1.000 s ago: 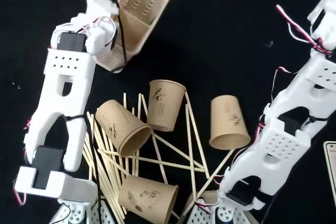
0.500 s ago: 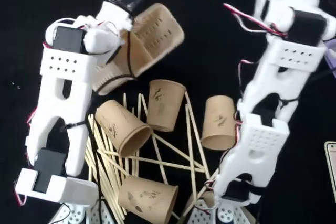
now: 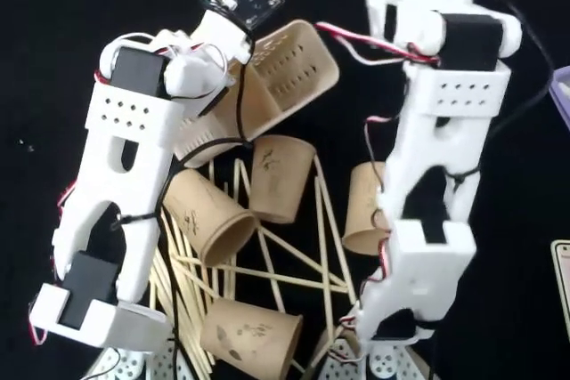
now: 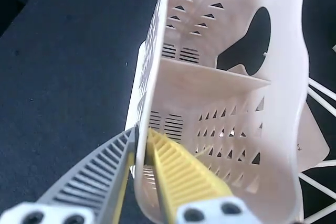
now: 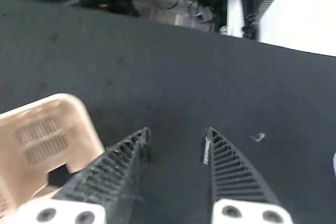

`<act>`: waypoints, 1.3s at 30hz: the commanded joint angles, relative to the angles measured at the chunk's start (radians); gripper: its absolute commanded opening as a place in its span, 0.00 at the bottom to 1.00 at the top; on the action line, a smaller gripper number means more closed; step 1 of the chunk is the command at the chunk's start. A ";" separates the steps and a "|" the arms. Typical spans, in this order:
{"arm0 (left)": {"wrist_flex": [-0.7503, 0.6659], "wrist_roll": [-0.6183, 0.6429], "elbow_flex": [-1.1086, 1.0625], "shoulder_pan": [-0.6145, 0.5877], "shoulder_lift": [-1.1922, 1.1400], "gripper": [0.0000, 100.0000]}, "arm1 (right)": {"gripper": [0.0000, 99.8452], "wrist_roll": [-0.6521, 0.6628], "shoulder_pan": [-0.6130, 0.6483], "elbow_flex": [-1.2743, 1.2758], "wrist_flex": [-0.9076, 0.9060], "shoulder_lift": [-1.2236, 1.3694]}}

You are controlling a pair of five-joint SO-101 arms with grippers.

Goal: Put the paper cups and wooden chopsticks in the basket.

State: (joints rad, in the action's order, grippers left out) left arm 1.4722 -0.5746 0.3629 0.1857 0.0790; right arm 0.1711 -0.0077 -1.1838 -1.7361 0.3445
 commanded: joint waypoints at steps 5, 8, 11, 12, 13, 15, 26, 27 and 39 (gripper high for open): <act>0.002 0.074 0.081 0.007 0.034 0.03 | 0.17 0.028 0.132 0.200 -0.021 -0.228; 0.003 0.080 0.081 0.007 0.034 0.03 | 0.17 0.037 0.130 0.237 0.006 -0.239; 0.003 0.080 0.081 0.010 0.034 0.03 | 0.18 0.077 0.135 0.321 0.049 -0.237; 0.005 0.080 0.081 0.010 0.034 0.03 | 0.18 0.089 0.135 0.361 0.080 -0.237; 0.006 0.080 0.081 0.010 0.034 0.03 | 0.18 0.097 0.135 0.401 0.114 -0.239; 0.008 0.080 0.081 0.010 0.034 0.03 | 0.18 0.107 0.133 0.476 0.178 -0.239; 0.002 0.081 0.013 0.012 0.038 0.03 | 0.18 0.080 0.176 0.699 0.431 -0.236; 0.002 0.081 0.007 0.012 0.035 0.03 | 0.18 0.078 0.176 0.711 0.448 -0.231; 0.002 0.081 0.012 0.035 0.035 0.03 | 0.17 0.081 0.176 0.719 0.605 -0.038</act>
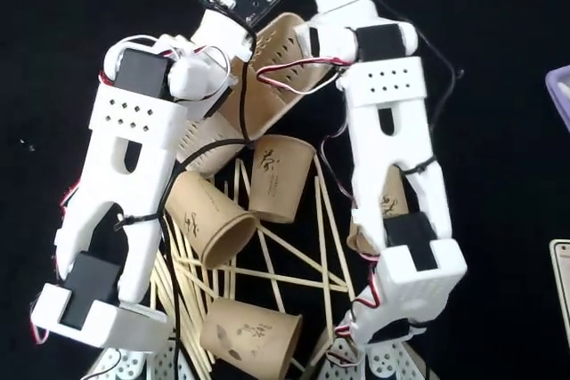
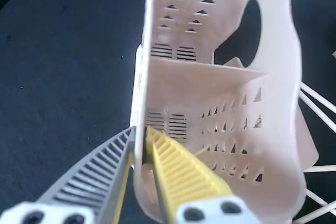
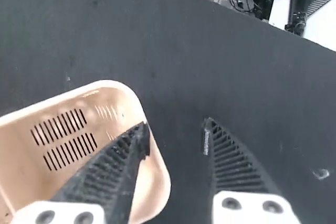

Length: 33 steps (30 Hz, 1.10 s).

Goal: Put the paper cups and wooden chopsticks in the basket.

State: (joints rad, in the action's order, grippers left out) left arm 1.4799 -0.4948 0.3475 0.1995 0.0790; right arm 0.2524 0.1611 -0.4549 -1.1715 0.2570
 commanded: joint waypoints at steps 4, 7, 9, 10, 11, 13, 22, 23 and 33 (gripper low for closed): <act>-0.006 0.002 0.021 0.021 0.035 0.03 | 0.13 0.002 -0.011 -0.033 0.051 0.090; -0.006 0.003 0.021 0.031 0.035 0.03 | 0.03 0.014 -0.025 -0.031 0.091 0.124; -0.006 0.003 0.021 0.035 0.038 0.03 | 0.01 0.052 -0.026 -0.024 0.083 0.128; -0.006 0.003 0.021 0.035 0.038 0.03 | 0.02 0.055 -0.026 -0.031 0.058 0.127; -0.006 0.003 0.024 0.033 0.037 0.03 | 0.03 0.051 -0.026 -0.036 0.037 0.119; -0.006 0.003 0.027 0.028 0.035 0.03 | 0.06 0.034 -0.026 -0.050 -0.011 0.091; -0.006 0.003 0.028 0.027 0.037 0.03 | 0.18 0.055 -0.040 -0.065 -0.124 0.001; -0.006 0.003 0.028 0.027 0.038 0.03 | 0.19 0.077 -0.044 -0.073 -0.141 0.001; -0.006 0.003 0.024 0.027 0.043 0.03 | 0.07 0.098 -0.060 -0.048 -0.087 0.091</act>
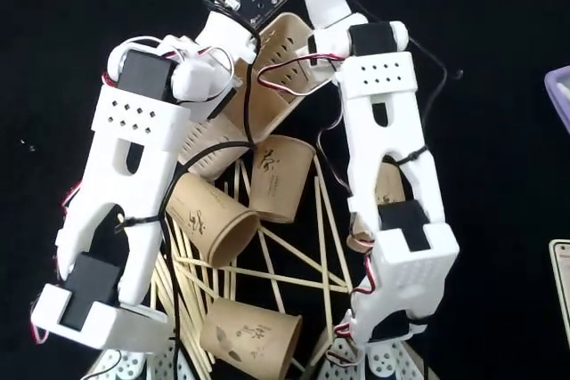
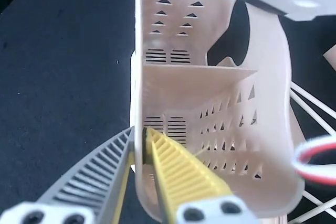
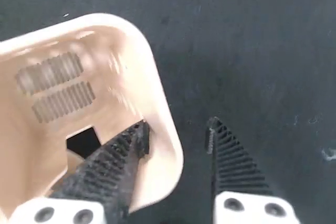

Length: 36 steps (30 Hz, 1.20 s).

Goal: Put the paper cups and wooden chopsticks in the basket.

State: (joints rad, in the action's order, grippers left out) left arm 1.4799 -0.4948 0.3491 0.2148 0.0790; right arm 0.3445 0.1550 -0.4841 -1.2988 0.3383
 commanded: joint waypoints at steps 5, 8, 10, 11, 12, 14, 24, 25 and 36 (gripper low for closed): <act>-0.006 0.003 0.019 0.012 0.043 0.03 | 0.01 -0.100 -0.115 -0.050 0.035 -0.047; -0.021 0.003 0.027 0.010 0.040 0.03 | 0.01 -0.167 -0.135 -0.021 0.003 -0.113; -0.064 0.005 0.019 -0.013 0.043 0.03 | 0.01 -0.216 -0.135 0.018 -0.014 -0.156; -0.084 0.021 0.019 -0.033 0.043 0.03 | 0.01 -0.242 -0.135 0.041 -0.017 -0.174; -0.107 0.058 0.025 -0.053 0.040 0.03 | 0.01 -0.267 -0.133 0.067 -0.017 -0.193; -0.155 0.173 0.025 -0.116 0.041 0.04 | 0.01 -0.305 -0.129 0.119 -0.011 -0.223; -0.077 0.586 0.041 -0.343 0.044 0.26 | 0.01 -0.348 -0.117 0.331 0.140 -0.255; -0.046 0.586 0.047 -0.346 0.044 0.26 | 0.01 -0.348 -0.114 0.340 0.149 -0.259; 0.041 0.586 0.074 -0.271 0.055 0.26 | 0.01 -0.348 0.012 0.317 0.161 -0.259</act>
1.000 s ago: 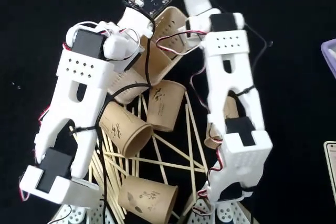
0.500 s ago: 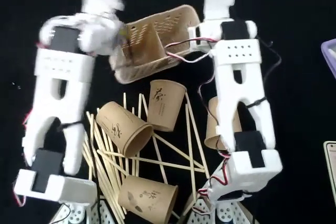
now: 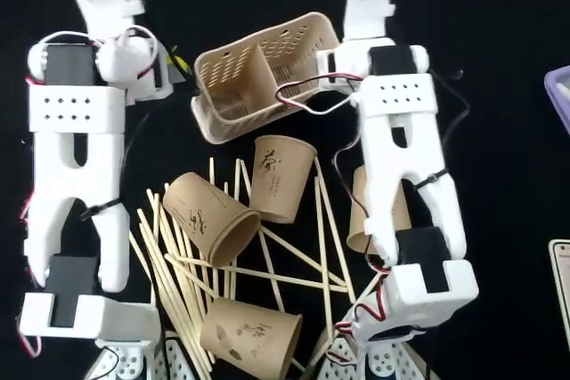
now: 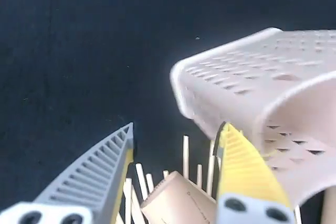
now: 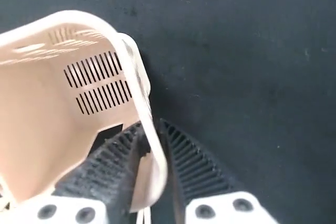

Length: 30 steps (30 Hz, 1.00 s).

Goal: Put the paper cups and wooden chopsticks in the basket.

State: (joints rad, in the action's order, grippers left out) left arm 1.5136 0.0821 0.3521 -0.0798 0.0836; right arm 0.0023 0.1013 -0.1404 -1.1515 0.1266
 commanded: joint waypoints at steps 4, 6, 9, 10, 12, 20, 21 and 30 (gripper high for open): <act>0.078 0.011 0.116 0.031 0.114 0.26 | 0.01 -0.006 0.071 -0.047 0.014 -0.039; 0.129 0.015 0.114 0.054 0.160 0.26 | 0.01 -0.006 0.071 -0.047 0.015 -0.039; 0.155 0.068 0.073 0.091 0.195 0.26 | 0.01 -0.006 0.071 -0.044 0.014 -0.039; 0.140 0.077 0.047 0.096 0.209 0.26 | 0.01 -0.006 0.071 -0.042 0.012 -0.039; 0.095 0.080 -0.010 0.096 0.216 0.26 | 0.01 -0.006 0.071 -0.038 0.009 -0.039; -0.074 0.072 -0.328 0.127 0.222 0.23 | 0.01 -0.006 0.069 -0.038 -0.012 -0.039; -0.087 0.069 -0.348 0.124 0.230 0.21 | 0.01 -0.006 0.068 -0.038 -0.014 -0.039; -0.198 0.003 -0.470 -0.065 0.298 0.03 | 0.01 -0.006 0.064 -0.105 -0.230 -0.102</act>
State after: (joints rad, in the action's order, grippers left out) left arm 1.3541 0.0698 -0.0928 -0.0169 0.3337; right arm 0.0008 0.1780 -0.1741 -1.2988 0.1158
